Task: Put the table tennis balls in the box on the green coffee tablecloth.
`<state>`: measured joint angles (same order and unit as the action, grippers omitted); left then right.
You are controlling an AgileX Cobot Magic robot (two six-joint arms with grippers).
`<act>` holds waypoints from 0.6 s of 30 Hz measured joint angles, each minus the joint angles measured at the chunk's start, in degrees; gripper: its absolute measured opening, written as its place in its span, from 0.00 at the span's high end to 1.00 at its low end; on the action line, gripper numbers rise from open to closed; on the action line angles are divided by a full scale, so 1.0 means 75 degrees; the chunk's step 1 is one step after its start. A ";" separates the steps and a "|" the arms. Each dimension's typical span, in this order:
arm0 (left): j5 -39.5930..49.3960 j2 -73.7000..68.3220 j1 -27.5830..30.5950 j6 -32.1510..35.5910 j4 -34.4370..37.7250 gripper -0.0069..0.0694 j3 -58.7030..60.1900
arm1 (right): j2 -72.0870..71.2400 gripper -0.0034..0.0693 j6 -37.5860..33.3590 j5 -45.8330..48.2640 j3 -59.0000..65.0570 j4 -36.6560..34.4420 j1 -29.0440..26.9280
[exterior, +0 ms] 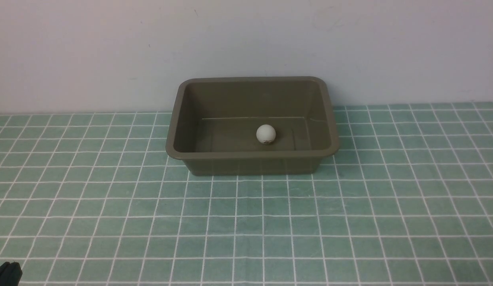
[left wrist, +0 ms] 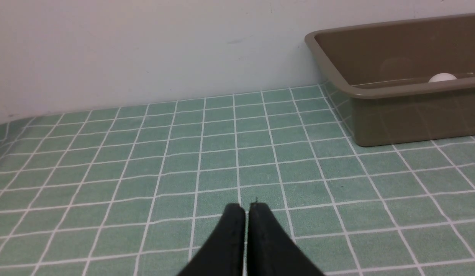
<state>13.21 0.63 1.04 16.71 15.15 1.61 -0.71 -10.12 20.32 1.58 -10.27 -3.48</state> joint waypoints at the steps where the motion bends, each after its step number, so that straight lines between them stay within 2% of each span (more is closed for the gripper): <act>1: 0.0000 0.0000 0.0000 0.0000 0.0000 0.91 0.0000 | 0.0000 0.97 -0.0054 0.0000 0.0000 0.0000 0.0000; 18: 0.0003 0.0000 0.0000 0.0000 -0.0009 0.91 0.0000 | 0.0000 0.97 -0.0157 0.0000 0.0000 0.0000 0.0000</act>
<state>13.23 0.63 1.04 16.71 15.08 1.61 -0.71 -11.30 20.32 1.58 -10.27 -3.48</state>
